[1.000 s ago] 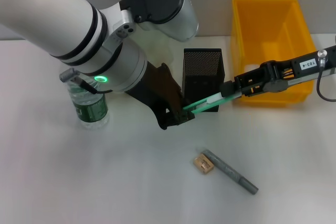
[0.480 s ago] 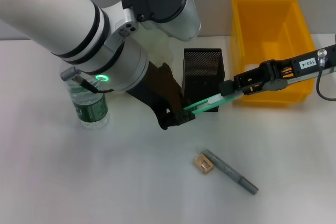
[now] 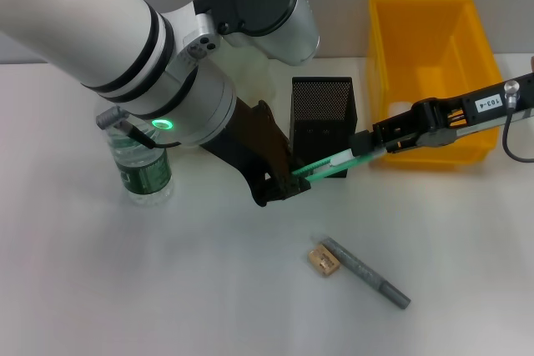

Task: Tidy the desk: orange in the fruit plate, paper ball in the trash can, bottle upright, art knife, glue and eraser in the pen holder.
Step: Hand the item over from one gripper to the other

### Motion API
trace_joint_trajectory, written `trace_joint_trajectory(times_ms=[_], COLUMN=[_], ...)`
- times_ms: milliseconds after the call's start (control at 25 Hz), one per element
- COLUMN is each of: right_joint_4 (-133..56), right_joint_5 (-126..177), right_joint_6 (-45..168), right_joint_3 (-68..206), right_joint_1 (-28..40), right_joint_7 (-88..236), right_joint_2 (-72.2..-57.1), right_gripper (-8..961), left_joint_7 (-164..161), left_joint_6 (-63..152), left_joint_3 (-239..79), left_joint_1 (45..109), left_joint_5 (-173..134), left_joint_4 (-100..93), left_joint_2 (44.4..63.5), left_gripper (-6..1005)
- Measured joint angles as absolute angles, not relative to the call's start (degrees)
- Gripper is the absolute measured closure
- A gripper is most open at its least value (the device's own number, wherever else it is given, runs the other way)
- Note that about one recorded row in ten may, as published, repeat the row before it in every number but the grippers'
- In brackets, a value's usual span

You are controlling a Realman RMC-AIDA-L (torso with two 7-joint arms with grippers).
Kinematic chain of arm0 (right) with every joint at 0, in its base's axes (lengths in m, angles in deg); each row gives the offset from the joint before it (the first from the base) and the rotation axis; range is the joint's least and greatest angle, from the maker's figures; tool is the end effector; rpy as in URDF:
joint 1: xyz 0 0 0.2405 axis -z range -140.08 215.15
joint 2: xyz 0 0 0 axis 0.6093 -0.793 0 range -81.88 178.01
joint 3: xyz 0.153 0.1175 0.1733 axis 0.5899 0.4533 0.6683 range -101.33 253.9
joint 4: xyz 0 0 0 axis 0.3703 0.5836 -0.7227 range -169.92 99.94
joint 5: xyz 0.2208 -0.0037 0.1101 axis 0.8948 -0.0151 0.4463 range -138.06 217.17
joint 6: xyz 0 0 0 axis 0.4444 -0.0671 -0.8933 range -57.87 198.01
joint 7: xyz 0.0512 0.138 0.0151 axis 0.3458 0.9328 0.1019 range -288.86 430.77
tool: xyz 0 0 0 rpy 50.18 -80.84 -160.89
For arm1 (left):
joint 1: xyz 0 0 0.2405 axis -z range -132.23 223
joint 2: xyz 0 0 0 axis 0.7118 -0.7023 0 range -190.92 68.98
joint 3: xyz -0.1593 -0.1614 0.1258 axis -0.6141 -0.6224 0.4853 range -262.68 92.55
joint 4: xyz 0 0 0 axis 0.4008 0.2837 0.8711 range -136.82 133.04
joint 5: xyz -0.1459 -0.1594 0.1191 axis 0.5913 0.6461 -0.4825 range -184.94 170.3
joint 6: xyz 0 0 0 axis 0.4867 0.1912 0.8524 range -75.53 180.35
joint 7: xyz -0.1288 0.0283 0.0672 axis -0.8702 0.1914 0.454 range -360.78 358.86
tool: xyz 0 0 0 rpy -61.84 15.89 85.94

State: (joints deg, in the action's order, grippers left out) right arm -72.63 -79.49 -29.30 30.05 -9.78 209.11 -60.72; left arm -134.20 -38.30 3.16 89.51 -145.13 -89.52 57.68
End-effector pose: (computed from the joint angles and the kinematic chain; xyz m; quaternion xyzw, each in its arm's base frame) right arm 0.1921 0.4235 0.0513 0.8490 -0.5071 -0.1400 0.0495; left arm -0.0378 0.3755 -0.0219 -0.9859 -0.0192 0.1247 0.1096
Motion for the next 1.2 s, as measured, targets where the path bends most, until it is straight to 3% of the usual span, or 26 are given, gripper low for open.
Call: trace_joint_trajectory(times_ms=[920, 1200], right_joint_4=[-72.97, -72.97], right_joint_5=[-79.4, -79.34], right_joint_6=[-29.35, -29.36], right_joint_3=[30.08, 30.19], right_joint_1=[-9.65, -9.71], right_joint_7=[208.47, 208.19], right_joint_2=[-60.83, -60.93], right_gripper=[791, 792], left_joint_7=[-134.28, -135.43], left_joint_6=[-38.26, -38.27], left_joint_3=[3.15, 2.86], left_joint_1=[89.34, 89.48], left_joint_5=[-145.11, -145.13], left_joint_4=[-89.52, -89.52], left_joint_2=[57.68, 57.68], left_gripper=[799, 798])
